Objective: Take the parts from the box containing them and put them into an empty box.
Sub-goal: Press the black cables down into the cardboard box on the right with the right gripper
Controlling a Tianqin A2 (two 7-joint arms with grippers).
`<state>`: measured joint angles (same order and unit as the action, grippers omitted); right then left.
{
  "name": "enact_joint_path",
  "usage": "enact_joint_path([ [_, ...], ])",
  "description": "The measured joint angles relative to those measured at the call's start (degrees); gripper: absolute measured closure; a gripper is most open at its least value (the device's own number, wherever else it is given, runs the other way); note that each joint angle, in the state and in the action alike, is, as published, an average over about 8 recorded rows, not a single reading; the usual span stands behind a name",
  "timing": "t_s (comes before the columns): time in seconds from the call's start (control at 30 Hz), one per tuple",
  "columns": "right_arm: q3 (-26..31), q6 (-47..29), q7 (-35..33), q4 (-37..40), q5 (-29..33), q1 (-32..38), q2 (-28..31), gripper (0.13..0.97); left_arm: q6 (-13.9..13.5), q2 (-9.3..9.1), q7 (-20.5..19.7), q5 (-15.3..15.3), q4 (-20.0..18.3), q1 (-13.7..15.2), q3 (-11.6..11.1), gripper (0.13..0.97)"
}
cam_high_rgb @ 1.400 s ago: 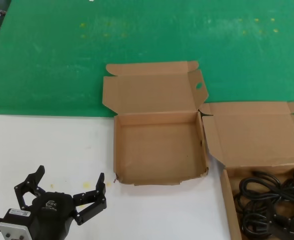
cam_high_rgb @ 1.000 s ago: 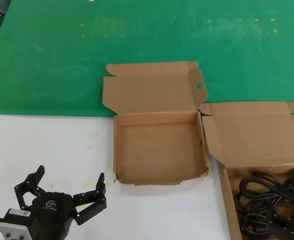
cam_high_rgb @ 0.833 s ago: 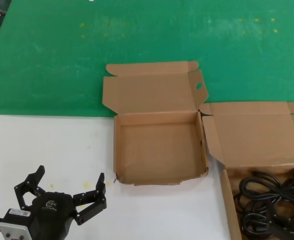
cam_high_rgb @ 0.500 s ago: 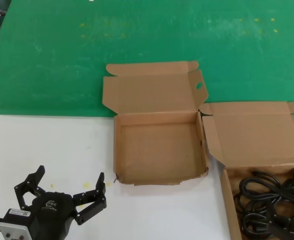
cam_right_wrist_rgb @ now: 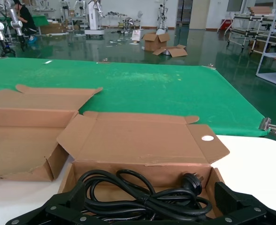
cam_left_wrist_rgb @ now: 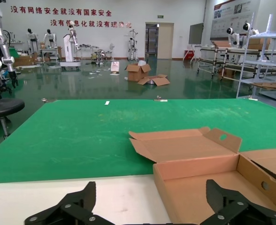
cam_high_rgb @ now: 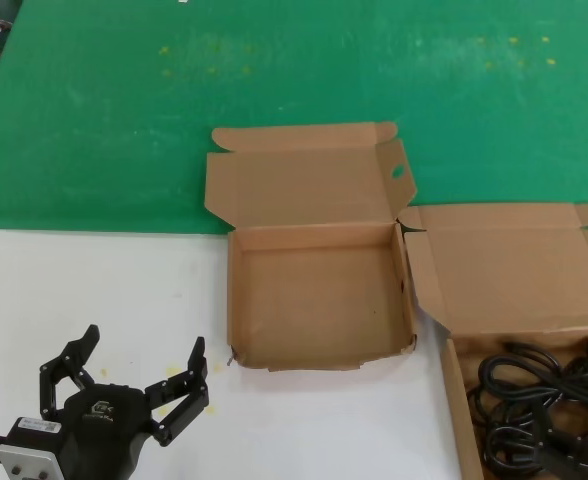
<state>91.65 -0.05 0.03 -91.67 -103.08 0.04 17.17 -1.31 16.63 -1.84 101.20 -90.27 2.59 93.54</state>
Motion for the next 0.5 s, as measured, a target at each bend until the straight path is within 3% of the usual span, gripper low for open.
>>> enact_joint_path([
  [0.33,0.17,0.58,0.01,-0.41,-0.20,0.06,0.41,0.129,0.00,0.00,0.00,0.00,0.00,0.00,0.00,0.379],
  [0.5,1.09,2.69,-0.12,-1.77,-1.54,0.06,2.41,0.129,0.00,0.00,0.00,0.00,0.00,0.00,0.00,0.510],
])
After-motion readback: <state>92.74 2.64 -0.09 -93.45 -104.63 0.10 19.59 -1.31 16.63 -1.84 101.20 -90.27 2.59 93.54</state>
